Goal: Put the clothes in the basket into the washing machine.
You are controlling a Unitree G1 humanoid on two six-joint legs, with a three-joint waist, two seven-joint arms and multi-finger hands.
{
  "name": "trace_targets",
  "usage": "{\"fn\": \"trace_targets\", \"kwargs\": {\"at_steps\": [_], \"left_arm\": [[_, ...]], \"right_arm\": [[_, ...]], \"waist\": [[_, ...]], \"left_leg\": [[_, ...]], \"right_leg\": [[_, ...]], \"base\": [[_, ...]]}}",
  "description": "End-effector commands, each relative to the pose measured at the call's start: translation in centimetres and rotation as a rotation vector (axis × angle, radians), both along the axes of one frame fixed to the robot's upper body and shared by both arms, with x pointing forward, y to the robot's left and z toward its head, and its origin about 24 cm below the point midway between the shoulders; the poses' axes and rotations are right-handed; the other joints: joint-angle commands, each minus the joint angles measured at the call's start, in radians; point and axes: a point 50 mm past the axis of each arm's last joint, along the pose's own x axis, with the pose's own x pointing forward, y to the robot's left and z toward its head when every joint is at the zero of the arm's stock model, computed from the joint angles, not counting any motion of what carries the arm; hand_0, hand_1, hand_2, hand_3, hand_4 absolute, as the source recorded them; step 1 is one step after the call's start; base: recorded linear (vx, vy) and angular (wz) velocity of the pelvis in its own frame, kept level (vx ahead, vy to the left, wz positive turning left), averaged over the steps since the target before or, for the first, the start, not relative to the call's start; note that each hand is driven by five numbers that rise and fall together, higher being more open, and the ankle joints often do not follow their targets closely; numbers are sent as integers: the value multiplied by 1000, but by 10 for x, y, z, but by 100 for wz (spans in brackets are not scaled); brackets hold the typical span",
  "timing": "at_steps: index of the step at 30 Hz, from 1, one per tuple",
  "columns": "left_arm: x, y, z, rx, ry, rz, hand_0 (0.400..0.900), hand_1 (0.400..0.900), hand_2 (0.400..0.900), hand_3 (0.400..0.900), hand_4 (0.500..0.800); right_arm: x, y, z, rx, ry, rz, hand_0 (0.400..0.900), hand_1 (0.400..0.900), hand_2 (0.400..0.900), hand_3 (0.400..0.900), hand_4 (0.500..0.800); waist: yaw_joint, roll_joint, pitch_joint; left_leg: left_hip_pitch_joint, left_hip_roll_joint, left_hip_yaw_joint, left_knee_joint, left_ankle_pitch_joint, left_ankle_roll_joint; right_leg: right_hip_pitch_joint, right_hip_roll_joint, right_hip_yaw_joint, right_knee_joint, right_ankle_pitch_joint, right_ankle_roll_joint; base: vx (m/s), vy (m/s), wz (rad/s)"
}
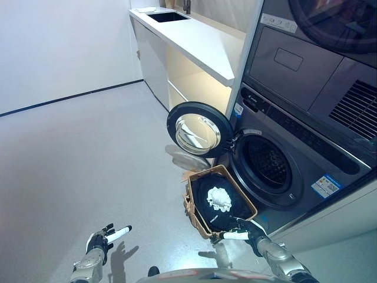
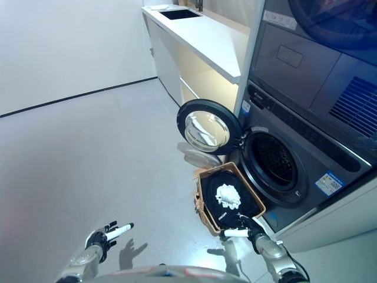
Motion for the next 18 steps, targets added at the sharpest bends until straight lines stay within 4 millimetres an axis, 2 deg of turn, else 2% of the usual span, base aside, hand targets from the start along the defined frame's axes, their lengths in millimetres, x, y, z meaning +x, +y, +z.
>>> {"fn": "trace_targets", "kwargs": {"at_steps": [1,3,4,8,11,13,14,15,18], "left_arm": [[31,14,19,73,-118,-28,900,900,900,900,800],[33,14,20,66,-124,-12,900,900,900,900,800],[33,14,20,65,-124,-12,900,900,900,900,800],[33,10,16,47,-105,-17,900,900,900,900,800],[32,9,15,43,-100,-15,900,900,900,900,800],[30,6,13,26,-100,-10,900,900,900,900,800],[30,6,13,26,-99,-10,900,900,900,900,800],[32,3,13,20,-107,-11,900,900,900,900,800],[35,2,14,21,-112,-16,900,900,900,900,800]], "right_arm": [[28,-2,21,-9,-144,41,900,900,900,900,800],[27,-7,21,-16,-143,28,900,900,900,900,800],[27,-7,21,-16,-143,28,900,900,900,900,800],[26,-13,23,-25,-151,19,900,900,900,900,800],[26,-16,24,-37,-156,26,900,900,900,900,800],[28,-19,25,-51,-155,41,900,900,900,900,800],[28,-19,25,-51,-155,41,900,900,900,900,800],[28,-20,26,-57,-156,32,900,900,900,900,800],[30,-23,28,-58,-171,19,900,900,900,900,800]], "waist": [[14,4,12],[11,7,17],[11,8,17],[-5,5,31],[-7,5,35],[-1,10,43],[-1,10,44],[3,18,48],[-3,16,51]], "left_leg": [[-9,11,-56,103,-109,-1],[-17,39,-63,114,-97,-20],[-18,40,-63,114,-97,-20],[-37,97,-85,138,-68,-52],[-43,103,-106,175,-53,-57],[-56,89,-155,238,-34,-48],[-56,89,-154,238,-34,-48],[-80,91,-200,220,20,-43],[-119,92,-230,178,45,-38]], "right_leg": [[-133,-20,-13,111,79,-2],[-132,9,-18,107,67,-20],[-132,10,-18,107,67,-21],[-126,74,-25,111,42,-63],[-128,93,-15,121,36,-77],[-127,124,26,133,27,-96],[-126,124,27,133,27,-96],[-129,139,41,135,20,-107],[-134,140,49,140,12,-110]], "base": [[7,-143,1],[6,-192,3],[-1,-213,8],[14,-264,13],[52,-235,-14],[72,-175,-42],[74,-177,-44],[22,-76,-13],[46,-70,-4]]}}
